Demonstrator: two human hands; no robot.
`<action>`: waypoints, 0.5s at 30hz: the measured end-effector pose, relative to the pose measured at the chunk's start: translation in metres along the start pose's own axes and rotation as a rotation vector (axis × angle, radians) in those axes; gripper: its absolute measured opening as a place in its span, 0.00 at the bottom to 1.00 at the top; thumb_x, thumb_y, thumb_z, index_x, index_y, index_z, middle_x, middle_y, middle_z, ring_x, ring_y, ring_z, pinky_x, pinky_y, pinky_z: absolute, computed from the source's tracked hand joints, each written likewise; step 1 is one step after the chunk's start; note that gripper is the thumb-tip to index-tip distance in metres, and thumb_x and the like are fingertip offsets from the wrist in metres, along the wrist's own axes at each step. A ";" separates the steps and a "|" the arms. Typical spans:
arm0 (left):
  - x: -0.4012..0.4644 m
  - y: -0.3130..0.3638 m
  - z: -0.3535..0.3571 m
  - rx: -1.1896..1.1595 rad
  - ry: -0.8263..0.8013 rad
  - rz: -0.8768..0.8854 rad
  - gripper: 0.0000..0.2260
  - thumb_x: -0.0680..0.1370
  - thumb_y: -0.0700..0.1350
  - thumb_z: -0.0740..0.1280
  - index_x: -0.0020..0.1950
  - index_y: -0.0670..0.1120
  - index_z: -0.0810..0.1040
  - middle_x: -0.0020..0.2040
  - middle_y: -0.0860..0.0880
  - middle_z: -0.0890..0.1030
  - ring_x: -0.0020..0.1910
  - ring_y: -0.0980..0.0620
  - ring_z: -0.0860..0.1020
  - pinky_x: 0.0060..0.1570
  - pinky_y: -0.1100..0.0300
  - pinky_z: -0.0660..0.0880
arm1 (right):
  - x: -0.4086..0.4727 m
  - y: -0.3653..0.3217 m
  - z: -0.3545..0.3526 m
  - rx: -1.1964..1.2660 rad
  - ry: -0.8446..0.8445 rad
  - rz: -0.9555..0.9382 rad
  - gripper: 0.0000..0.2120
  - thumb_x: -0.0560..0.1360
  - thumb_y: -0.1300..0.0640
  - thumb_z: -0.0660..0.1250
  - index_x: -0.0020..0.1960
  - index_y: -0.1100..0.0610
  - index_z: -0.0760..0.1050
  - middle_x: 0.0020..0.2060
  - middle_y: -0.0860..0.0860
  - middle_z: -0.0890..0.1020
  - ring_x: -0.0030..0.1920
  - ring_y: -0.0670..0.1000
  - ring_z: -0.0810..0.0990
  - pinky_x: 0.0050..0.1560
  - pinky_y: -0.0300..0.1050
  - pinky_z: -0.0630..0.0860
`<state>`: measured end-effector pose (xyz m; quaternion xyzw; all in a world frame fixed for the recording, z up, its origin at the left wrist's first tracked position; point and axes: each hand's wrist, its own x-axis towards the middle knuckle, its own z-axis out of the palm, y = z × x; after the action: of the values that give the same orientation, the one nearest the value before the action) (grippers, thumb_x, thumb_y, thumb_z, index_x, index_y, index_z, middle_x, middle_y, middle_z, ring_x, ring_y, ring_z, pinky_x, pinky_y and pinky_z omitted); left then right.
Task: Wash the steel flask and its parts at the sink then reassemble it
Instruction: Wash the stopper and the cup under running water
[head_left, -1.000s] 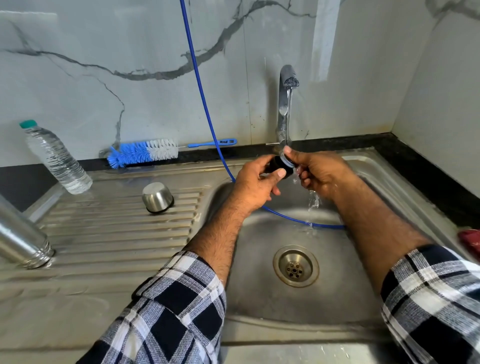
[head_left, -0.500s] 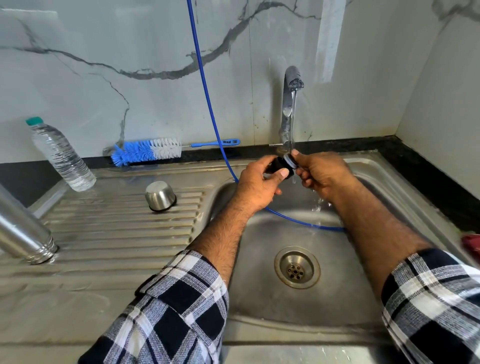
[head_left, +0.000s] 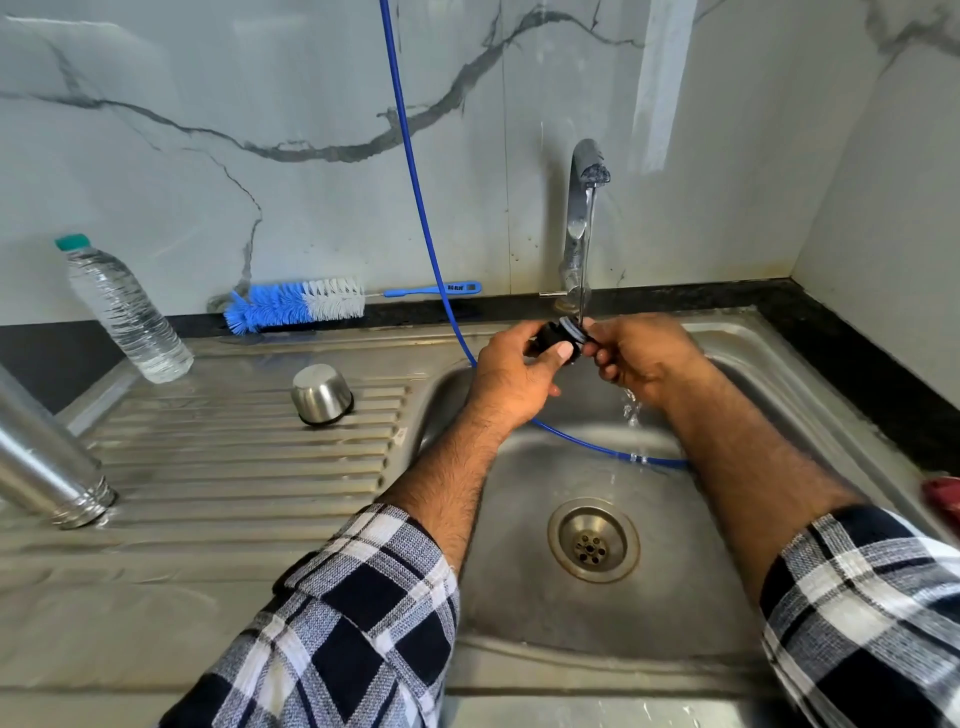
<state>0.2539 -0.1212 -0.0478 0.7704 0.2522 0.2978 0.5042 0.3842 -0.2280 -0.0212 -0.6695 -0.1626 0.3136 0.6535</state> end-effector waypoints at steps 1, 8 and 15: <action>0.000 -0.001 -0.001 0.004 -0.001 -0.013 0.13 0.83 0.47 0.71 0.67 0.49 0.79 0.56 0.48 0.86 0.32 0.53 0.84 0.26 0.64 0.75 | -0.001 0.000 0.000 0.011 -0.035 0.007 0.07 0.79 0.58 0.74 0.54 0.62 0.85 0.36 0.52 0.82 0.29 0.44 0.75 0.29 0.38 0.71; -0.002 0.001 -0.004 -0.085 -0.087 0.027 0.14 0.83 0.45 0.71 0.68 0.50 0.79 0.54 0.47 0.86 0.36 0.49 0.85 0.28 0.59 0.77 | -0.003 -0.003 -0.003 0.076 -0.054 0.023 0.14 0.73 0.50 0.80 0.51 0.60 0.84 0.29 0.48 0.77 0.26 0.44 0.70 0.25 0.37 0.67; -0.001 0.000 -0.005 -0.029 -0.038 -0.003 0.13 0.83 0.45 0.71 0.68 0.49 0.80 0.54 0.47 0.87 0.33 0.52 0.84 0.28 0.59 0.78 | 0.000 0.001 -0.002 0.016 -0.089 0.062 0.09 0.82 0.59 0.69 0.57 0.62 0.83 0.32 0.51 0.80 0.28 0.44 0.73 0.25 0.36 0.70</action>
<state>0.2496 -0.1189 -0.0470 0.7680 0.2396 0.2860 0.5205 0.3848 -0.2298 -0.0217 -0.6543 -0.1682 0.3646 0.6409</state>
